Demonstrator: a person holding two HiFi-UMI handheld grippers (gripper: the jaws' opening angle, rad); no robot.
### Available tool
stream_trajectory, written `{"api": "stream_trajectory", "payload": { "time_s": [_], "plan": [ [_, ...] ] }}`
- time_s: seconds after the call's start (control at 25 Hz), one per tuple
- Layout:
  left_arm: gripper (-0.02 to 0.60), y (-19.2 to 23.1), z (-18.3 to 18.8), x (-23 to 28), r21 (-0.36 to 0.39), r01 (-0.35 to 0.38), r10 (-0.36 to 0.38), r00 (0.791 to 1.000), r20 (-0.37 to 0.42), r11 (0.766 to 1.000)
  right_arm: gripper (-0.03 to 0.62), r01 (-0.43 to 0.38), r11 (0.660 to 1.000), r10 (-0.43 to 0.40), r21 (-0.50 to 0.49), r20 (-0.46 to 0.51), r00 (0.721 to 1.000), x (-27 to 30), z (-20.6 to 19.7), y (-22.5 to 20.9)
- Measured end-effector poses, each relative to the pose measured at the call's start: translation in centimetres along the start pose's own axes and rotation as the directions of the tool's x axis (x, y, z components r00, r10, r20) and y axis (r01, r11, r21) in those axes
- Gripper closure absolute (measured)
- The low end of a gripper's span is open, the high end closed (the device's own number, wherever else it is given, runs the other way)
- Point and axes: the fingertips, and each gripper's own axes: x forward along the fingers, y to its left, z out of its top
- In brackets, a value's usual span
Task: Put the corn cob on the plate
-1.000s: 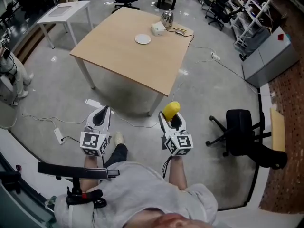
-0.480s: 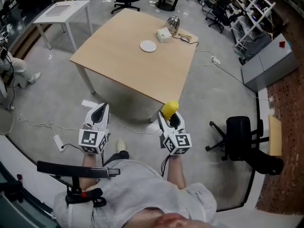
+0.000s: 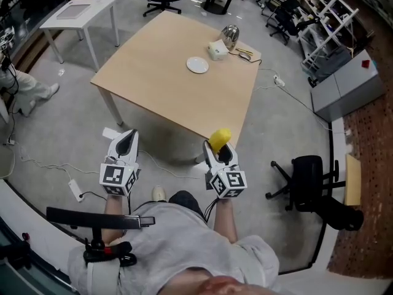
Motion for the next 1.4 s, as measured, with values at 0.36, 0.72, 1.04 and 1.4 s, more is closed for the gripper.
{"api": "stream_trajectory", "payload": {
  "time_s": [0.36, 0.72, 1.04, 1.4],
  "plan": [
    [0.561, 2.5, 0.0, 2.7, -0.002, 0.008, -0.008, 1.000, -0.020, 1.000, 0.344, 0.005, 1.000, -0.005, 0.006, -0.012, 1.000, 4.2, -0.2, -0.5],
    [0.561, 5.0, -0.9, 8.0, 0.001, 0.005, -0.005, 0.999, -0.036, 1.000, 0.344, 0.026, 0.999, -0.026, 0.018, -0.020, 0.999, 9.4, -0.4, -3.6],
    [0.561, 6.8, -0.8, 14.1, -0.005, 0.023, -0.023, 0.998, -0.060, 1.000, 0.344, 0.062, 0.998, -0.061, 0.024, -0.035, 0.997, 14.3, 0.2, -7.4],
    [0.561, 8.5, -1.5, 21.4, 0.022, 0.021, -0.019, 0.995, -0.094, 1.000, 0.344, 0.091, 0.995, -0.086, 0.039, -0.118, 0.989, 20.1, -1.1, -12.8]
  ]
}}
